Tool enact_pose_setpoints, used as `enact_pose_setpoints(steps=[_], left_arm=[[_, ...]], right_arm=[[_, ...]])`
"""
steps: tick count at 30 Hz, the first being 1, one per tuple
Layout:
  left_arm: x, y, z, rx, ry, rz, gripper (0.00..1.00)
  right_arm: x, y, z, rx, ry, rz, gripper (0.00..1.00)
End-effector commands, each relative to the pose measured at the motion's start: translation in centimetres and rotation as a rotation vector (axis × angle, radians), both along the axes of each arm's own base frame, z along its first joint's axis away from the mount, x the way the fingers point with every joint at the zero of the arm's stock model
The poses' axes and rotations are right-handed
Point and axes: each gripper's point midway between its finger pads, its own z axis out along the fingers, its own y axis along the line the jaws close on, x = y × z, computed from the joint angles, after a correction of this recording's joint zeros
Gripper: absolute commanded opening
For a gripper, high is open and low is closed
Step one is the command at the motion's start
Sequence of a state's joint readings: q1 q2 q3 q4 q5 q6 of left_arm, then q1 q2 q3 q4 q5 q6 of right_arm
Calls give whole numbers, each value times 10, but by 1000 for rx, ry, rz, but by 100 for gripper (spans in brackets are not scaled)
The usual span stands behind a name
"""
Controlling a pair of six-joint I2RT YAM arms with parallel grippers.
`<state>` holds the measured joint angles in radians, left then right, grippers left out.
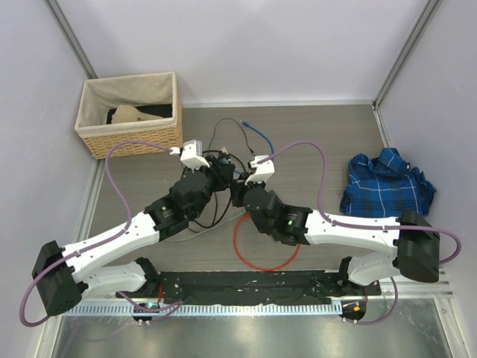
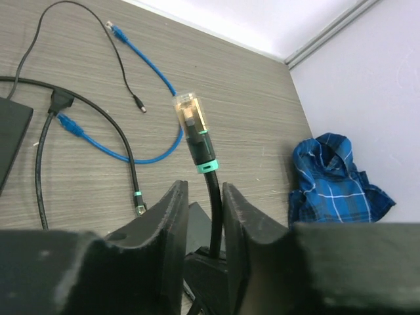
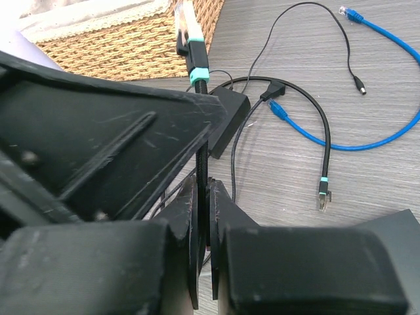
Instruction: Insert the plug into the switch port
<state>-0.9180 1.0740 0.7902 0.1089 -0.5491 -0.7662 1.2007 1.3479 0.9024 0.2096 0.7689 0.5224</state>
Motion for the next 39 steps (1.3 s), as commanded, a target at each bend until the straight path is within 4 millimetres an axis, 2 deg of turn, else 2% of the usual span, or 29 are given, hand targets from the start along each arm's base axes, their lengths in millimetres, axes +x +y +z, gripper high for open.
enact_pose_setpoints(steps=[1, 4, 5, 7, 8, 11, 13, 15, 16, 17, 18, 19, 20, 21, 22, 25, 26, 28, 29, 31, 32, 35, 36, 38, 39], left_arm=[[6, 0, 19, -32, -61, 36, 23], [6, 0, 20, -7, -74, 29, 1], [5, 1, 20, 8, -76, 26, 0], [3, 4, 16, 71, -91, 8, 0], [1, 7, 16, 95, -100, -3, 0], [-7, 13, -2, 235, -95, -62, 0], [-15, 14, -9, 303, -101, -140, 0], [-25, 17, -25, 376, -72, -221, 0], [-34, 11, -33, 404, -63, -298, 0], [-41, 11, -44, 442, -34, -352, 0], [-47, 10, -51, 464, -19, -397, 0], [-56, 5, -58, 470, -1, -466, 0], [-64, 6, -70, 507, 28, -510, 0], [-70, 5, -77, 522, 49, -549, 0], [-75, 4, -85, 535, 73, -579, 0], [-93, -2, -109, 564, 161, -699, 0], [-100, -4, -115, 562, 184, -737, 0], [-106, -10, -123, 585, 201, -766, 0], [-108, -13, -132, 610, 222, -780, 0], [-113, -21, -138, 655, 225, -796, 0], [-115, -23, -150, 692, 257, -806, 0], [-116, -29, -162, 793, 258, -795, 0], [-120, -36, -168, 828, 259, -811, 0], [-118, -43, -170, 870, 249, -792, 0], [-119, -45, -179, 896, 265, -793, 0]], right_arm=[[1, -2, 27, 106, -37, -38, 1], [0, -2, 25, 99, -34, -30, 1], [0, -2, 23, 98, -32, -25, 6], [-2, -5, 25, 102, -33, -22, 12], [-3, -7, 21, 93, -27, -20, 20], [-6, -18, 21, 67, -29, -24, 38], [-6, -25, 24, 57, -27, -9, 44], [-1, -34, 20, 34, -9, 2, 52], [-3, -34, 22, 48, 2, 45, 55], [-2, -38, 15, 29, 28, 62, 61], [0, -42, 13, 30, 45, 75, 62], [13, -56, 12, 37, 64, 44, 64], [10, -58, 8, 30, 92, 91, 68], [15, -64, 7, 28, 101, 86, 69], [24, -79, 1, -1, 116, 58, 70], [32, -102, -18, -63, 187, 37, 75], [42, -122, -30, -90, 228, -8, 76], [46, -133, -47, -104, 287, -9, 77], [52, -147, -59, -116, 315, -38, 78], [54, -155, -75, -117, 366, -33, 78], [54, -159, -85, -118, 396, -34, 79], [58, -171, -111, -117, 480, -37, 79], [60, -175, -116, -120, 497, -35, 79], [60, -173, -133, -126, 550, -4, 79], [60, -173, -138, -132, 561, -3, 79]])
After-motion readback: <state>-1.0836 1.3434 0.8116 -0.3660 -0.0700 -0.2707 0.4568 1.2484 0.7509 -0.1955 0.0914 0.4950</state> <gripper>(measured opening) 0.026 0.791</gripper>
